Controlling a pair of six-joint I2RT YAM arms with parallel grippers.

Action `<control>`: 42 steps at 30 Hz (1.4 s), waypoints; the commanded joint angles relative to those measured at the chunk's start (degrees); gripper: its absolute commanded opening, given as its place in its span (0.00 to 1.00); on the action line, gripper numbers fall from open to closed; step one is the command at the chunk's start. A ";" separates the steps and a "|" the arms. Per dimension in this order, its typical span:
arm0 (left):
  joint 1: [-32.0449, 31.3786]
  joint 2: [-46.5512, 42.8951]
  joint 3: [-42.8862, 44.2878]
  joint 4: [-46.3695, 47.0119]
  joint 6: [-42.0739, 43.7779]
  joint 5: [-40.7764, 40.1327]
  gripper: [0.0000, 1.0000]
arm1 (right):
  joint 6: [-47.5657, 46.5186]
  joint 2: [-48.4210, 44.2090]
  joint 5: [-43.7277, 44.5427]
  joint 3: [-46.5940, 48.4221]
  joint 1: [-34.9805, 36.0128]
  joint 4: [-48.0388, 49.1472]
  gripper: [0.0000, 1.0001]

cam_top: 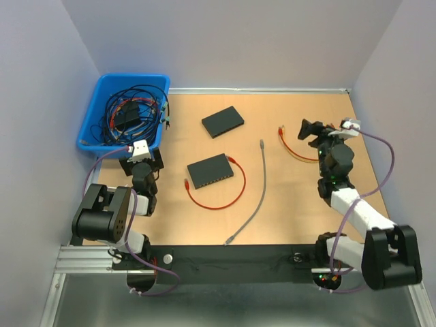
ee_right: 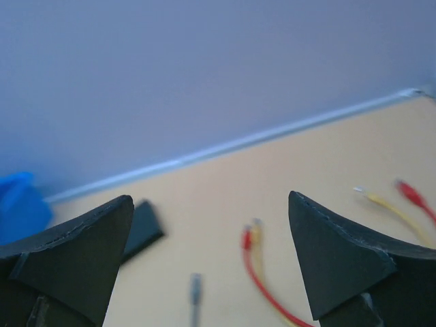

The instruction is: Insert the plug into the switch port

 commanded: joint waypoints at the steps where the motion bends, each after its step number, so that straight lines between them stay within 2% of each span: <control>1: 0.12 -1.01 -0.08 19.30 0.67 -1.11 0.99 | 19.99 -4.83 -15.36 4.28 -0.33 -12.25 1.00; 4: 0.12 -1.01 0.01 19.30 0.67 -1.02 0.99 | 18.47 -1.94 -22.23 7.52 -0.33 -15.75 1.00; 5: 0.12 -1.01 0.01 19.30 0.67 -1.02 0.99 | 16.37 0.94 -21.99 11.28 0.10 -21.68 1.00; 7: 0.12 -1.01 -0.08 19.30 0.67 -1.02 0.99 | 10.75 2.81 -19.63 12.54 2.21 -23.85 1.00; 10: 0.12 -0.92 -0.08 19.30 0.67 -1.02 0.99 | 8.89 10.70 -13.65 21.39 2.22 -37.86 1.00; 13: 0.12 -0.92 -0.08 19.30 0.66 -1.02 0.99 | 6.95 16.95 -11.97 27.03 4.58 -41.51 0.94; 16: 0.12 -0.92 0.01 19.30 0.58 -1.02 0.99 | 3.62 25.29 -10.21 34.13 7.39 -50.19 0.81; 26: 0.12 -1.01 -0.08 19.30 0.67 -1.10 0.99 | 2.46 39.72 -7.49 43.64 11.35 -54.96 0.61; 42: 0.12 -1.01 -0.08 19.21 0.58 -1.02 0.99 | 1.58 49.66 -4.32 49.54 13.91 -56.19 0.52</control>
